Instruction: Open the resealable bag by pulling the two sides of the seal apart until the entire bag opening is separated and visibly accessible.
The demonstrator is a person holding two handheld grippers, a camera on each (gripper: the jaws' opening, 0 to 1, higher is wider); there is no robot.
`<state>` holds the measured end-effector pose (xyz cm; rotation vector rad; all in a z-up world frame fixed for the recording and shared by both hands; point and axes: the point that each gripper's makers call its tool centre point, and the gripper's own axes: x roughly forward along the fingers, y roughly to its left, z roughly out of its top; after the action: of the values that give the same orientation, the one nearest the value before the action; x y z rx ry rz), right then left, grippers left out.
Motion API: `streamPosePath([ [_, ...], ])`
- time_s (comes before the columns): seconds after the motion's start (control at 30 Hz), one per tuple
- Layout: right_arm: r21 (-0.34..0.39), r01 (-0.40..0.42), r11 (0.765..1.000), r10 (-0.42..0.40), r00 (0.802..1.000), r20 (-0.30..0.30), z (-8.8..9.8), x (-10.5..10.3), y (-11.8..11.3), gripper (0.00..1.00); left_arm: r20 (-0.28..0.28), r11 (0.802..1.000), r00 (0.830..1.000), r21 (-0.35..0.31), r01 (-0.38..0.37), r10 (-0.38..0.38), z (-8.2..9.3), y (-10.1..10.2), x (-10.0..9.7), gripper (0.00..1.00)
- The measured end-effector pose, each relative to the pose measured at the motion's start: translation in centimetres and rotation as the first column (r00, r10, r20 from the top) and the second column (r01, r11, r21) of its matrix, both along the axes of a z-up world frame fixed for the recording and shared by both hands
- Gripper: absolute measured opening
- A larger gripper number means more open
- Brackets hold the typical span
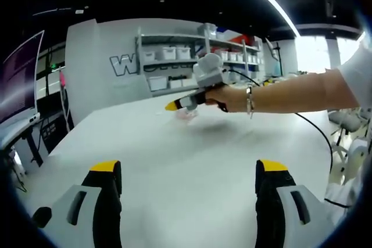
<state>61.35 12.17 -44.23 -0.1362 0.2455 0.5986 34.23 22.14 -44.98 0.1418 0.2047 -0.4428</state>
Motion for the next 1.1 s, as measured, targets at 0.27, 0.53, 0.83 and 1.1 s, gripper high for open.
streamPosePath([
  [0.27, -0.011, 0.019, 1.0, -0.019, 1.0, -0.002, -0.1, 0.2, -0.2, 0.68, 0.003, 1.0, 1.0, 0.004, -0.003, 0.003, 0.1, 0.1, -0.1, 0.93],
  [0.53, 0.003, 0.041, 0.999, -0.041, 0.999, 0.01, 0.2, 0.3, -0.7, 0.84, 0.005, 1.0, 1.0, 0.006, -0.006, 0.006, 0.2, 0.2, -0.1, 0.94],
  [0.83, 0.017, 0.044, 0.999, -0.044, 0.999, 0.021, 0.8, -0.1, -0.8, 0.82, 0.009, 1.0, 1.0, 0.011, -0.005, 0.005, 0.4, 0.1, -0.4, 0.94],
  [1.1, 0.017, 0.041, 0.999, -0.041, 0.999, 0.028, 1.1, -0.5, -0.8, 0.81, 0.011, 1.0, 1.0, 0.012, -0.005, 0.004, 0.5, -0.1, -0.5, 0.93],
])
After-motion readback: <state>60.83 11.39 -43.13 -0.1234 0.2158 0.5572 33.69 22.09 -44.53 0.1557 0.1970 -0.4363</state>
